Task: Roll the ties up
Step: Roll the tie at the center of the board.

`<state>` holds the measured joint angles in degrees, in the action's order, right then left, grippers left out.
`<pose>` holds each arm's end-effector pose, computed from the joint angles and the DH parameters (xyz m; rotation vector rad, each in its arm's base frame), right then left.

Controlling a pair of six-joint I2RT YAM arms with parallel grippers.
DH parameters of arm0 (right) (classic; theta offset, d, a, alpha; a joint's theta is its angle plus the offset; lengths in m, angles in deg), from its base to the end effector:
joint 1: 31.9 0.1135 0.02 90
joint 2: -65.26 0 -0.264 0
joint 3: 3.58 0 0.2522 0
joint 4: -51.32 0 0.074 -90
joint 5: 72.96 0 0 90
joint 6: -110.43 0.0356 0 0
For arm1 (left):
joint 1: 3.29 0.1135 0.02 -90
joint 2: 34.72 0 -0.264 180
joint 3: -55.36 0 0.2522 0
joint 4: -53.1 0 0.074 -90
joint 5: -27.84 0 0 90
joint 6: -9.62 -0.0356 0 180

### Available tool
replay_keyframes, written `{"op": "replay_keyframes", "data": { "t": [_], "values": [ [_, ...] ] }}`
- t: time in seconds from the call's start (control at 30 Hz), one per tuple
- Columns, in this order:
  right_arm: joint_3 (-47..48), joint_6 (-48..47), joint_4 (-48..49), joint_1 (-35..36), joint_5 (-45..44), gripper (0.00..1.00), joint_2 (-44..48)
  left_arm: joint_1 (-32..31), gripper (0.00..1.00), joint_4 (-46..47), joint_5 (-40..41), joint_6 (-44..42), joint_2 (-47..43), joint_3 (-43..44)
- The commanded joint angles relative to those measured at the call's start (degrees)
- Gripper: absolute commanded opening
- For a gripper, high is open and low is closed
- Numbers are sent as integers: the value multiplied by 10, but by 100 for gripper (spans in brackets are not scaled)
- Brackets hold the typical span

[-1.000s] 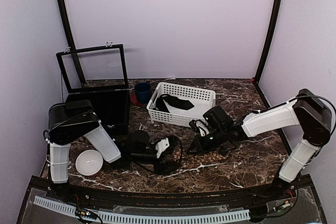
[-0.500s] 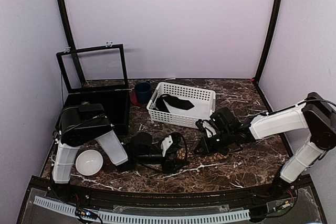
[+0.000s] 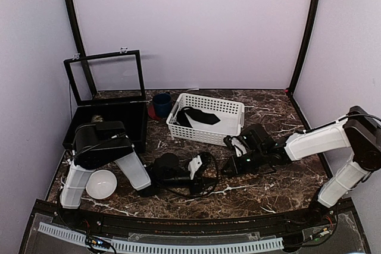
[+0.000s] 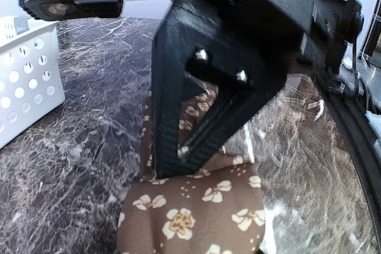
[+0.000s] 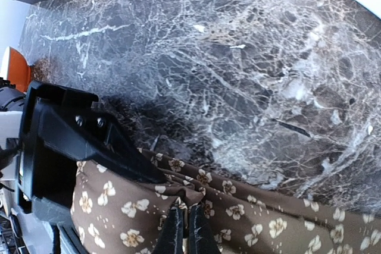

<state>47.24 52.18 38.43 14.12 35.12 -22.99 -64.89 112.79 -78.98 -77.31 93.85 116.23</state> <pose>0.1872 0.2099 0.1411 -0.4787 2.6029 0.9257 0.1752 -0.3456 0.0715 1.0902 1.4687 -1.0700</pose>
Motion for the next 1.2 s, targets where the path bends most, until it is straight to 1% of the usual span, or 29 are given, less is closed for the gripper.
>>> {"op": "replay_keyframes", "data": {
  "t": [0.0, 0.03, 0.07, 0.13, 0.17, 0.2, 0.27, 0.37, 0.47, 0.53, 0.63, 0.7, 0.77, 0.87, 0.97, 1.0, 1.07, 1.1, 1.17],
  "values": [
    [9, 4, -2, -1, 12, 2, 2, -2, 28, -102, 25, -46, -25, -39],
    [12, 5, -12, -2, 14, 8, 7, -2, 25, -121, 31, -59, -36, -45],
    [15, 10, -23, -6, 18, 17, 16, -2, 23, -141, 38, -70, -45, -50],
    [17, 23, -33, -14, 34, 36, 38, -2, 22, -170, 52, -88, -64, -61],
    [18, 33, -35, -16, 44, 44, 52, -2, 21, -184, 56, -97, -71, -65],
    [20, 42, -36, -18, 55, 51, 59, -2, 21, -196, 61, -104, -76, -67],
    [26, 63, -34, -19, 80, 56, 60, -2, 21, -211, 70, -112, -82, -67],
    [30, 97, -14, -16, 117, 61, 44, -3, 21, -224, 76, -122, -85, -64],
    [34, 114, -3, -9, 126, 62, 24, -4, 21, -229, 84, -128, -84, -62],
    [42, 115, -3, -4, 126, 61, 8, -3, 22, -233, 84, -130, -85, -61],
    [54, 111, -3, 5, 122, 54, -19, -4, 21, -234, 82, -129, -86, -60],
    [58, 105, -8, 6, 117, 43, -27, -4, 22, -236, 82, -131, -86, -59],
    [56, 98, -13, 6, 106, 30, -42, -4, 22, -236, 81, -132, -86, -59],
    [46, 95, -16, 3, 98, 15, -43, -3, 23, -239, 78, -133, -87, -57],
    [29, 94, -10, -2, 97, 2, -42, -3, 28, -234, 78, -130, -91, -57],
    [24, 94, -7, -6, 98, 0, -40, -2, 31, -225, 76, -127, -95, -60],
    [13, 91, 0, -10, 97, 0, -39, -1, 38, -202, 71, -122, -102, -69],
    [7, 90, 4, -13, 96, 0, -38, 1, 40, -195, 66, -119, -106, -71],
    [-3, 89, 11, -17, 96, 0, -36, 5, 39, -190, 52, -115, -108, -70]
  ]
}}
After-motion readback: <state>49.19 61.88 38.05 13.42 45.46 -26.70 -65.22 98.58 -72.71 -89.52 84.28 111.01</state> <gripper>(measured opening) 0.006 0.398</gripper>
